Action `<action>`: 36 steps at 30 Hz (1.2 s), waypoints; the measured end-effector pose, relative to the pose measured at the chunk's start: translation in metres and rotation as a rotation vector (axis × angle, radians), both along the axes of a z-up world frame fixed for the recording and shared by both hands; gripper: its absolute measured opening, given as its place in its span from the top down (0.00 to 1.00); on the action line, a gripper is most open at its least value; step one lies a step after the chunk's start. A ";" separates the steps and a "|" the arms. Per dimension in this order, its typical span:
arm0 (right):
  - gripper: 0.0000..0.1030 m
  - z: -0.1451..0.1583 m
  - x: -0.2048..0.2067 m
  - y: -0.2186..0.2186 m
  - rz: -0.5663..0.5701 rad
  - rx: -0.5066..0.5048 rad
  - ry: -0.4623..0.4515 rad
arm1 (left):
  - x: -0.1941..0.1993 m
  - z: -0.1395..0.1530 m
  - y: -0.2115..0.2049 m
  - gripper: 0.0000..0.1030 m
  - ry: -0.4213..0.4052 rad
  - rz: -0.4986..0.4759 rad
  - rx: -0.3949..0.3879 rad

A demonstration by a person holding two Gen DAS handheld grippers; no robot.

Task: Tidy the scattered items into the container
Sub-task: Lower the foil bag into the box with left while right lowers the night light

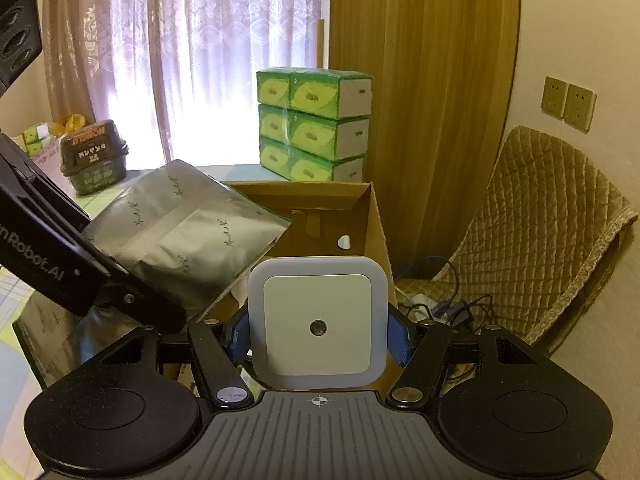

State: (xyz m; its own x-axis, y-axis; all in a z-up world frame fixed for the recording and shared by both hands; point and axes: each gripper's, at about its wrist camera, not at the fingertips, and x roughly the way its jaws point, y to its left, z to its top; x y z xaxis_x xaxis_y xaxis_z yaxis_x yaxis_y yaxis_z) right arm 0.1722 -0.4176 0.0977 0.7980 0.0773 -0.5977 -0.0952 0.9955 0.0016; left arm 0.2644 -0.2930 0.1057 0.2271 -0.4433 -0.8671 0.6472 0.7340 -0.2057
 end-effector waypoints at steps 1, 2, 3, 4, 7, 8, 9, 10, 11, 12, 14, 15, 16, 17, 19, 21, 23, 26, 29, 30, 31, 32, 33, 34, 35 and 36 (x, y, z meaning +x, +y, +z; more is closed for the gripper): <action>0.35 -0.001 0.002 -0.001 0.000 0.000 0.002 | 0.002 -0.002 -0.001 0.66 0.003 0.008 -0.002; 0.35 -0.002 0.004 -0.002 0.000 0.000 0.004 | 0.003 -0.003 -0.002 0.66 0.005 0.016 -0.005; 0.35 -0.003 0.005 -0.002 0.000 0.000 0.006 | 0.005 -0.005 -0.003 0.66 0.008 0.026 -0.009; 0.35 -0.004 0.007 -0.002 -0.001 0.000 0.008 | 0.007 -0.006 -0.004 0.66 0.012 0.034 -0.013; 0.35 -0.008 0.011 -0.005 -0.004 0.000 0.014 | 0.012 -0.011 -0.005 0.66 0.027 0.065 -0.030; 0.35 -0.009 0.012 -0.006 -0.006 0.001 0.016 | 0.014 -0.013 -0.004 0.66 0.032 0.077 -0.036; 0.35 -0.010 0.013 -0.007 -0.008 0.002 0.018 | 0.016 -0.014 -0.004 0.66 0.035 0.087 -0.042; 0.35 -0.011 0.014 -0.008 -0.010 0.004 0.020 | 0.017 -0.015 -0.004 0.66 0.038 0.098 -0.047; 0.35 -0.012 0.015 -0.009 -0.012 0.005 0.022 | 0.019 -0.017 -0.003 0.66 0.043 0.112 -0.054; 0.35 -0.013 0.015 -0.009 -0.015 0.007 0.023 | 0.020 -0.018 -0.002 0.66 0.046 0.124 -0.061; 0.35 -0.015 0.016 -0.011 -0.018 0.009 0.027 | 0.024 -0.020 0.000 0.66 0.060 0.151 -0.082; 0.35 -0.016 0.017 -0.011 -0.020 0.010 0.029 | 0.025 -0.021 0.000 0.66 0.069 0.160 -0.095; 0.35 -0.017 0.018 -0.012 -0.021 0.010 0.030 | 0.026 -0.022 0.002 0.66 0.076 0.170 -0.113; 0.35 -0.018 0.018 -0.012 -0.021 0.010 0.031 | 0.027 -0.022 0.003 0.66 0.079 0.177 -0.130; 0.35 -0.019 0.019 -0.012 -0.021 0.009 0.033 | 0.028 -0.022 0.002 0.65 0.069 0.175 -0.133; 0.35 -0.020 0.020 -0.012 -0.020 0.008 0.034 | 0.029 -0.022 0.002 0.65 0.075 0.184 -0.136; 0.35 -0.020 0.020 -0.012 -0.020 0.009 0.035 | 0.029 -0.021 0.003 0.65 0.065 0.199 -0.128; 0.35 -0.021 0.021 -0.011 -0.019 0.010 0.036 | 0.028 -0.020 0.007 0.65 0.044 0.199 -0.121; 0.35 -0.022 0.021 -0.010 -0.019 0.010 0.039 | 0.025 -0.018 0.012 0.64 0.030 0.201 -0.117; 0.35 -0.022 0.021 -0.010 -0.020 0.011 0.040 | 0.024 -0.018 0.014 0.63 0.025 0.201 -0.115; 0.35 -0.023 0.020 -0.010 -0.021 0.012 0.040 | 0.023 -0.018 0.016 0.63 0.021 0.199 -0.113; 0.35 -0.024 0.020 -0.010 -0.021 0.013 0.042 | 0.022 -0.018 0.018 0.63 0.016 0.198 -0.107; 0.35 -0.024 0.020 -0.010 -0.021 0.014 0.043 | 0.020 -0.019 0.020 0.62 0.009 0.198 -0.099; 0.35 -0.025 0.020 -0.009 -0.021 0.015 0.044 | 0.019 -0.019 0.022 0.61 0.003 0.198 -0.095; 0.35 -0.025 0.019 -0.008 -0.020 0.016 0.044 | 0.018 -0.019 0.023 0.60 0.000 0.198 -0.093; 0.35 -0.025 0.019 -0.008 -0.020 0.018 0.044 | 0.017 -0.018 0.025 0.60 -0.004 0.198 -0.091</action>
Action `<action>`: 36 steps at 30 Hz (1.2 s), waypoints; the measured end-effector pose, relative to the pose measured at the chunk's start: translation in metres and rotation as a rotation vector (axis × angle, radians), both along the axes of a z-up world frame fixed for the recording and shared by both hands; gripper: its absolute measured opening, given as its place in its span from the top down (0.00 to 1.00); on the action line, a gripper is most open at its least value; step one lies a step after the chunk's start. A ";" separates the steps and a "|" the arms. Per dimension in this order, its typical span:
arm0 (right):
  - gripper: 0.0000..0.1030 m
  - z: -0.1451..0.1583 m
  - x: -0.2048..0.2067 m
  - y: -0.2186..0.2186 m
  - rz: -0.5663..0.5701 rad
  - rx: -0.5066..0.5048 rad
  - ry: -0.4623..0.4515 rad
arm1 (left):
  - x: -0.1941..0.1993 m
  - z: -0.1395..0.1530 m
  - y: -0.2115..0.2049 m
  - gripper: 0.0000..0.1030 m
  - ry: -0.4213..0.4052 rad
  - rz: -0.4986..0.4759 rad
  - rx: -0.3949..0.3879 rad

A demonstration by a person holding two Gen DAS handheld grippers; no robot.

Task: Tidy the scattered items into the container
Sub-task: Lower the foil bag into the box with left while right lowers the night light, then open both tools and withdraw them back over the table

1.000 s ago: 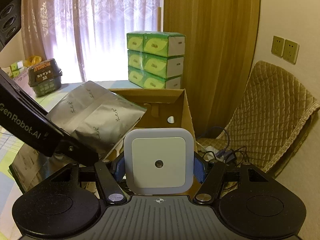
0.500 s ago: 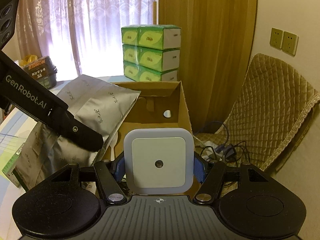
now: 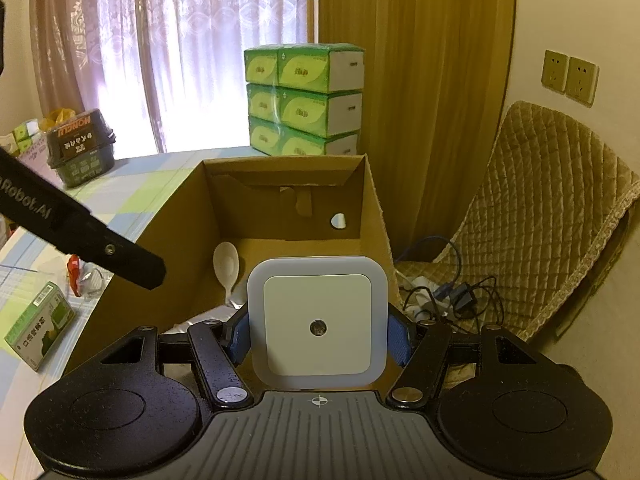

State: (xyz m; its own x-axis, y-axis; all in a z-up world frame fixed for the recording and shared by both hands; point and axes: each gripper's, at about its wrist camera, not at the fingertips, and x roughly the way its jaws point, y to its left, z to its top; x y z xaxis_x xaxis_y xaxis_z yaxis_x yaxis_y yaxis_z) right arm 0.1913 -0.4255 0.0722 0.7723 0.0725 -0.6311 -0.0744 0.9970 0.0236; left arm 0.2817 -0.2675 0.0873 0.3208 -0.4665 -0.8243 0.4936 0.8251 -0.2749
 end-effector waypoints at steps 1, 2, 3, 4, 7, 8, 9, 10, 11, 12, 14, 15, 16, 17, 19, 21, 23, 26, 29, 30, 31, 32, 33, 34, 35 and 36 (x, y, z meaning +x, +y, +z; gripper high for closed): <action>0.35 0.000 0.000 0.000 -0.001 0.002 0.000 | -0.001 0.000 0.002 0.60 -0.005 0.000 0.003; 0.35 0.000 0.000 0.001 -0.002 0.004 -0.001 | -0.002 0.000 0.004 0.59 -0.011 -0.002 0.005; 0.35 0.000 0.000 0.001 -0.004 0.007 -0.003 | -0.003 0.001 0.005 0.59 -0.017 -0.003 0.008; 0.35 0.001 0.001 0.001 -0.006 0.011 -0.004 | -0.004 0.001 0.007 0.58 -0.020 -0.003 0.011; 0.35 0.002 0.002 0.000 -0.013 0.027 -0.008 | -0.006 0.002 0.012 0.56 -0.022 -0.002 0.011; 0.35 0.002 0.002 0.000 -0.015 0.029 -0.012 | -0.006 0.002 0.013 0.56 -0.023 0.000 0.012; 0.34 0.003 0.002 -0.001 -0.017 0.031 -0.019 | -0.006 0.002 0.013 0.56 -0.024 0.000 0.014; 0.34 0.003 0.002 -0.001 -0.017 0.037 -0.027 | -0.007 0.002 0.015 0.56 -0.026 -0.003 0.016; 0.34 0.004 0.002 -0.002 -0.011 0.046 -0.028 | -0.007 0.002 0.017 0.56 -0.028 -0.004 0.017; 0.34 0.004 0.003 -0.002 -0.002 0.055 -0.024 | -0.008 0.001 0.019 0.55 -0.028 -0.004 0.019; 0.34 0.005 0.001 -0.002 0.004 0.055 -0.030 | -0.009 0.000 0.023 0.55 -0.028 -0.002 0.022; 0.34 0.006 0.000 -0.002 0.003 0.052 -0.033 | -0.010 -0.001 0.026 0.55 -0.028 -0.001 0.024; 0.34 0.006 -0.001 -0.002 0.000 0.055 -0.034 | -0.011 -0.002 0.028 0.55 -0.028 0.000 0.025; 0.34 0.007 -0.002 -0.003 -0.005 0.061 -0.033 | -0.011 -0.002 0.030 0.55 -0.026 0.002 0.025; 0.34 0.007 -0.004 -0.005 -0.016 0.068 -0.034 | -0.013 -0.004 0.037 0.55 -0.027 0.009 0.026; 0.34 0.008 -0.007 -0.006 -0.022 0.073 -0.031 | -0.016 -0.005 0.043 0.54 -0.031 0.013 0.031; 0.34 0.009 -0.010 -0.005 -0.025 0.075 -0.029 | -0.020 -0.006 0.048 0.53 -0.034 0.017 0.039; 0.34 0.012 -0.017 -0.001 -0.020 0.073 -0.028 | -0.027 -0.009 0.058 0.53 -0.036 0.022 0.050; 0.34 0.016 -0.025 0.005 -0.007 0.070 -0.035 | -0.036 -0.011 0.068 0.51 -0.039 0.029 0.061; 0.33 0.017 -0.027 0.007 -0.002 0.071 -0.037 | -0.040 -0.012 0.073 0.50 -0.042 0.032 0.066; 0.21 0.019 -0.029 0.009 0.000 0.072 -0.039 | -0.043 -0.013 0.077 0.49 -0.045 0.035 0.071; 0.12 0.021 -0.032 0.012 0.000 0.074 -0.046 | -0.046 -0.013 0.080 0.47 -0.047 0.037 0.077; 0.07 0.023 -0.035 0.015 -0.001 0.073 -0.062 | -0.050 -0.014 0.085 0.45 -0.049 0.041 0.083; 0.07 0.025 -0.038 0.018 0.004 0.068 -0.073 | -0.053 -0.015 0.088 0.44 -0.051 0.045 0.087; 0.07 0.027 -0.041 0.022 0.012 0.063 -0.076 | -0.057 -0.016 0.092 0.41 -0.053 0.051 0.091; 0.07 0.029 -0.043 0.026 0.019 0.063 -0.077 | -0.062 -0.017 0.097 0.39 -0.054 0.058 0.094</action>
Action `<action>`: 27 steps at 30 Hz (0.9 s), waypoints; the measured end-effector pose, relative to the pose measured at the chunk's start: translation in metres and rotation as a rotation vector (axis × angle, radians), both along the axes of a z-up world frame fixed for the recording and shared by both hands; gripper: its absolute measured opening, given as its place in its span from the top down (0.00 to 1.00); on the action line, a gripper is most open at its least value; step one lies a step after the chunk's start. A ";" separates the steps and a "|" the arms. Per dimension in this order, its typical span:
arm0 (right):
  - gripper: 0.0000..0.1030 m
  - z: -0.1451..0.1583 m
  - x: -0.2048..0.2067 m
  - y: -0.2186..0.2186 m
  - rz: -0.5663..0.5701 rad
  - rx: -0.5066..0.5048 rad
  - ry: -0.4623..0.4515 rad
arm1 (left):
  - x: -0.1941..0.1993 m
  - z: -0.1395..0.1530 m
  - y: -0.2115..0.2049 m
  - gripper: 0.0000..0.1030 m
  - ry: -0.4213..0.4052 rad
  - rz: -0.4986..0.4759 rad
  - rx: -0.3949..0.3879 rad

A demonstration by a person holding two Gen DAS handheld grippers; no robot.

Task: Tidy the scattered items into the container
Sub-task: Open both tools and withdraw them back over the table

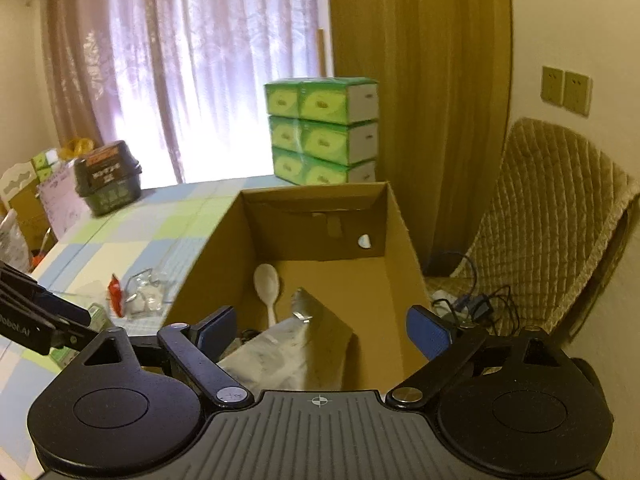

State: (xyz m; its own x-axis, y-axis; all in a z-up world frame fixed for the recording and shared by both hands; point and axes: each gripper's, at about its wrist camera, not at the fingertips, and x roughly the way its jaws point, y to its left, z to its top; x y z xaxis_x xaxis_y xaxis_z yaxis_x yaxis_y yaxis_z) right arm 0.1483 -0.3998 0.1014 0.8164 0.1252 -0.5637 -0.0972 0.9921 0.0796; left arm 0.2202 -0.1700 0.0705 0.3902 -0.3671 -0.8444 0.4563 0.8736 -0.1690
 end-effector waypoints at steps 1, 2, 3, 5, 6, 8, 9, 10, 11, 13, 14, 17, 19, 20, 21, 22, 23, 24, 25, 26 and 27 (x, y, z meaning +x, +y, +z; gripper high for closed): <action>0.07 0.002 -0.002 0.004 0.007 0.002 -0.001 | -0.004 -0.001 0.005 0.37 -0.002 0.006 0.003; 0.07 0.003 -0.004 0.008 0.014 0.002 -0.002 | -0.008 -0.001 0.009 0.35 -0.004 0.012 0.006; 0.07 0.004 -0.006 0.013 0.022 -0.001 -0.003 | -0.011 -0.002 0.014 0.34 -0.006 0.018 0.009; 0.07 0.006 -0.010 0.024 0.042 -0.006 0.000 | -0.018 -0.003 0.025 0.30 -0.004 0.035 0.010; 0.07 0.006 -0.013 0.030 0.053 -0.008 0.001 | -0.022 -0.004 0.031 0.27 -0.002 0.044 0.010; 0.07 0.007 -0.017 0.041 0.070 -0.014 0.002 | -0.029 -0.004 0.042 0.24 -0.007 0.060 0.015; 0.07 0.007 -0.020 0.046 0.078 -0.016 0.003 | -0.033 -0.004 0.048 0.21 -0.010 0.066 0.020; 0.07 0.007 -0.022 0.051 0.086 -0.018 0.004 | -0.036 -0.004 0.052 0.19 -0.015 0.071 0.026; 0.07 0.007 -0.024 0.056 0.094 -0.021 0.006 | -0.039 -0.005 0.058 0.15 -0.020 0.078 0.031; 0.07 0.006 -0.027 0.067 0.109 -0.029 0.011 | -0.046 -0.006 0.069 0.11 -0.027 0.092 0.045; 0.07 0.005 -0.029 0.072 0.117 -0.032 0.014 | -0.049 -0.007 0.075 0.08 -0.031 0.096 0.054; 0.07 0.005 -0.035 0.087 0.146 -0.040 0.017 | -0.060 -0.009 0.095 0.06 -0.048 0.097 0.087; 0.07 0.005 -0.039 0.098 0.166 -0.046 0.016 | -0.067 -0.011 0.110 0.05 -0.052 0.107 0.105; 0.07 0.005 -0.040 0.103 0.175 -0.047 0.016 | -0.071 -0.012 0.118 0.05 -0.052 0.115 0.111; 0.07 0.006 -0.041 0.108 0.184 -0.047 0.015 | -0.074 -0.013 0.126 0.05 -0.050 0.125 0.117; 0.07 0.006 -0.042 0.113 0.192 -0.046 0.015 | -0.077 -0.014 0.133 0.05 -0.047 0.133 0.122; 0.07 0.006 -0.043 0.118 0.201 -0.046 0.014 | -0.080 -0.014 0.140 0.05 -0.046 0.142 0.127; 0.07 0.006 -0.044 0.123 0.209 -0.047 0.014 | -0.084 -0.014 0.148 0.05 -0.046 0.152 0.131; 0.07 0.006 -0.045 0.127 0.217 -0.047 0.014 | -0.087 -0.015 0.155 0.04 -0.049 0.162 0.137; 0.07 0.005 -0.045 0.132 0.227 -0.048 0.015 | -0.089 -0.015 0.161 0.03 -0.052 0.169 0.142; 0.07 0.005 -0.046 0.137 0.238 -0.048 0.016 | -0.092 -0.016 0.166 0.03 -0.056 0.177 0.146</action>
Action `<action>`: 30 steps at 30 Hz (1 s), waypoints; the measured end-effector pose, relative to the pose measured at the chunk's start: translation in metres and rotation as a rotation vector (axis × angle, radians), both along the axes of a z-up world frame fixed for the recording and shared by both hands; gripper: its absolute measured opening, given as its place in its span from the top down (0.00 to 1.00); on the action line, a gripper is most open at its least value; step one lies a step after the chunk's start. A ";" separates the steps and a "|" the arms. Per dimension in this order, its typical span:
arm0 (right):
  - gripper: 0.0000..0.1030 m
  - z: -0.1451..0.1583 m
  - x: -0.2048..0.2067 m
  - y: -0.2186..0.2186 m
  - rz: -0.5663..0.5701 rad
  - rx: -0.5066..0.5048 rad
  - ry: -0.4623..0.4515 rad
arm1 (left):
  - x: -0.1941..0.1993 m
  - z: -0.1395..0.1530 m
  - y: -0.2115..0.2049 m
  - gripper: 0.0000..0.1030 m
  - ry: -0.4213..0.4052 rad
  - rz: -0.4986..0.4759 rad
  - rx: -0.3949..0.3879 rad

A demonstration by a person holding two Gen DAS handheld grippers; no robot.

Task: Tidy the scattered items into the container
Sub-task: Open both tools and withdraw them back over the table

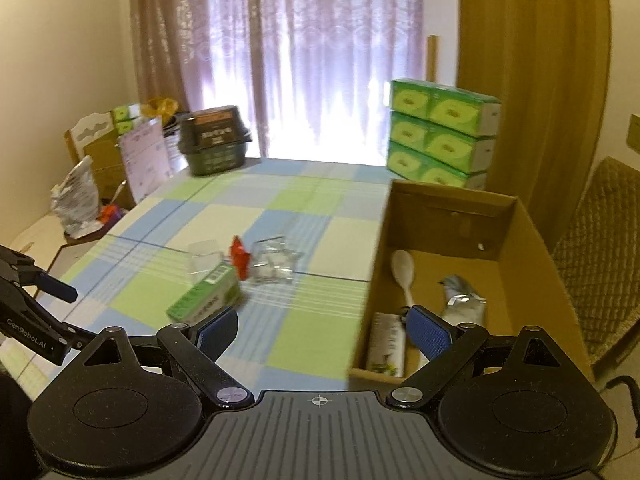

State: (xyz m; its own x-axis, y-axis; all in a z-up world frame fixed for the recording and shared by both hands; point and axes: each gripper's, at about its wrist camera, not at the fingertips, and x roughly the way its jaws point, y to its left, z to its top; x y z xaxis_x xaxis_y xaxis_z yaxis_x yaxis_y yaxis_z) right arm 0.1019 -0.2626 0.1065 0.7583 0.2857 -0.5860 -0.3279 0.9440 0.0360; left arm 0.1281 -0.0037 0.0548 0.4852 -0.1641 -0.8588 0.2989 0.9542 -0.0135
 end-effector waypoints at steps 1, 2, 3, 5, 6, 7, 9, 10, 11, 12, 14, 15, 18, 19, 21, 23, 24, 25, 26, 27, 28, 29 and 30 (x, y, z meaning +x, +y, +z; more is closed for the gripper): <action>0.07 0.000 -0.001 0.004 0.009 -0.001 0.000 | -0.002 -0.001 0.005 0.03 -0.003 0.007 0.004; 0.07 -0.001 -0.002 0.009 0.017 -0.002 0.001 | -0.004 -0.001 0.010 0.03 -0.004 0.015 0.006; 0.07 -0.002 -0.002 0.014 0.026 -0.002 0.004 | -0.006 -0.002 0.015 0.03 -0.004 0.020 0.006; 0.07 -0.003 -0.004 0.022 0.044 -0.003 0.009 | -0.009 -0.004 0.022 0.03 0.002 0.026 0.004; 0.07 -0.005 -0.006 0.027 0.053 -0.005 0.012 | -0.011 -0.005 0.025 0.03 0.006 0.029 0.003; 0.07 -0.006 -0.007 0.030 0.060 -0.008 0.015 | -0.012 -0.006 0.029 0.03 0.008 0.031 0.002; 0.07 -0.009 -0.009 0.038 0.076 -0.011 0.022 | -0.016 -0.007 0.033 0.03 0.010 0.033 0.003; 0.07 -0.010 -0.010 0.042 0.081 -0.013 0.026 | -0.018 -0.009 0.036 0.03 0.010 0.035 0.004; 0.07 -0.012 -0.011 0.045 0.086 -0.014 0.031 | -0.019 -0.010 0.038 0.03 0.011 0.038 0.004; 0.07 -0.013 -0.012 0.048 0.092 -0.014 0.036 | -0.020 -0.012 0.040 0.03 0.013 0.040 0.003; 0.07 -0.017 -0.013 0.055 0.103 -0.016 0.047 | -0.022 -0.015 0.045 0.03 0.019 0.048 -0.001; 0.07 -0.019 -0.013 0.059 0.108 -0.017 0.053 | -0.023 -0.016 0.048 0.03 0.024 0.052 -0.003; 0.07 -0.026 -0.014 0.068 0.126 -0.021 0.075 | -0.024 -0.021 0.056 0.03 0.030 0.069 -0.007; 0.07 -0.028 -0.014 0.071 0.132 -0.023 0.080 | -0.025 -0.022 0.058 0.03 0.031 0.074 -0.007; 0.07 -0.032 -0.014 0.077 0.143 -0.028 0.089 | -0.026 -0.024 0.063 0.03 0.036 0.083 -0.008; 0.07 -0.035 -0.013 0.082 0.151 -0.031 0.098 | -0.026 -0.026 0.068 0.03 0.039 0.092 -0.009; 0.07 -0.036 -0.012 0.084 0.154 -0.032 0.101 | -0.026 -0.027 0.070 0.03 0.040 0.097 -0.010; 0.07 -0.037 -0.011 0.086 0.156 -0.033 0.103 | -0.025 -0.028 0.072 0.03 0.041 0.101 -0.011; 0.07 -0.038 -0.010 0.088 0.157 -0.034 0.106 | -0.025 -0.028 0.074 0.03 0.042 0.105 -0.011; 0.07 -0.039 -0.009 0.090 0.158 -0.034 0.108 | -0.025 -0.029 0.076 0.03 0.042 0.108 -0.011; 0.07 -0.039 -0.008 0.092 0.158 -0.034 0.109 | -0.024 -0.029 0.077 0.03 0.043 0.110 -0.013; 0.07 -0.039 -0.007 0.093 0.160 -0.034 0.110 | -0.023 -0.029 0.078 0.03 0.043 0.110 -0.014; 0.07 -0.039 -0.006 0.095 0.161 -0.035 0.111 | -0.023 -0.029 0.079 0.03 0.043 0.111 -0.015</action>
State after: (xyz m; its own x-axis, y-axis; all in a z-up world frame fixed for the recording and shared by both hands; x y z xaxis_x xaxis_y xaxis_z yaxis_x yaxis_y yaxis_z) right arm 0.0961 -0.1676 0.0670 0.6343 0.3761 -0.6754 -0.4709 0.8809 0.0484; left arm 0.1051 0.0752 0.0257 0.4640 -0.1243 -0.8771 0.1902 0.9810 -0.0384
